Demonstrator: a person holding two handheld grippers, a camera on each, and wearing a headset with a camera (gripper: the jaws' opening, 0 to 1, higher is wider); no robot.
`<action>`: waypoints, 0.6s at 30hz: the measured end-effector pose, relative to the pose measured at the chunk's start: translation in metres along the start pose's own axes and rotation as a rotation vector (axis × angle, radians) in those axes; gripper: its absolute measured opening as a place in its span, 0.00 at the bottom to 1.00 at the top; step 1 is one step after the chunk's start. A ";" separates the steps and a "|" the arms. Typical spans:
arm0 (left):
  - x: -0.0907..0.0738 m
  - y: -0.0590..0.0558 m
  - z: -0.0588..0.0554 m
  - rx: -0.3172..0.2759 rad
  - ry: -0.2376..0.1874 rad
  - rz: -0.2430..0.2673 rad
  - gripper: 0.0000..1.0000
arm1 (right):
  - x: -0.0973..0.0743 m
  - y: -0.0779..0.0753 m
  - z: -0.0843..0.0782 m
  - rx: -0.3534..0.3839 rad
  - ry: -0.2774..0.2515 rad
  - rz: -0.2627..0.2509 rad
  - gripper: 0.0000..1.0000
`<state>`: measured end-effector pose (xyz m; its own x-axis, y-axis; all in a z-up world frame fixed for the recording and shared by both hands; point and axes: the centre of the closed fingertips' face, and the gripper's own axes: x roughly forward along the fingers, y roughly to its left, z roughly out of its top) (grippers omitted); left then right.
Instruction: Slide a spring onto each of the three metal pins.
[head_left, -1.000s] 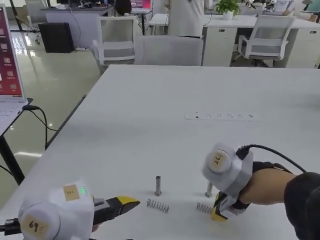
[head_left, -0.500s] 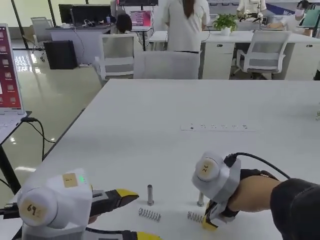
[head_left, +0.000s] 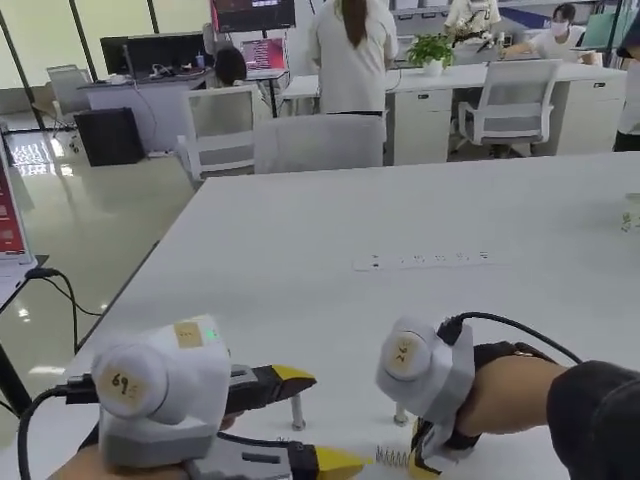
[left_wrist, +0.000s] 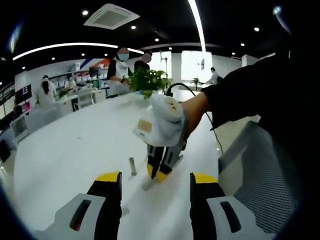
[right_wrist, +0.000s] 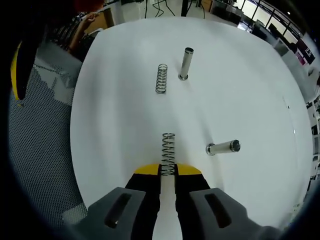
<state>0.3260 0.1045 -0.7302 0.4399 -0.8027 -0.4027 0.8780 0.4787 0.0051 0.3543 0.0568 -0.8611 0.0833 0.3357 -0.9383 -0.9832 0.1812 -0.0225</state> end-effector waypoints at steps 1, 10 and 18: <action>0.005 -0.002 -0.004 -0.002 0.006 -0.004 0.49 | -0.002 0.002 0.000 -0.001 -0.004 0.003 0.07; 0.013 -0.003 -0.018 -0.076 -0.028 0.015 0.46 | -0.019 0.009 0.001 -0.047 -0.001 0.021 0.07; 0.020 0.000 -0.027 -0.091 -0.021 0.014 0.45 | -0.036 0.013 0.007 -0.097 0.005 0.043 0.07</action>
<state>0.3293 0.0982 -0.7628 0.4570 -0.8025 -0.3835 0.8513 0.5196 -0.0730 0.3396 0.0538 -0.8250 0.0401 0.3370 -0.9407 -0.9969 0.0766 -0.0151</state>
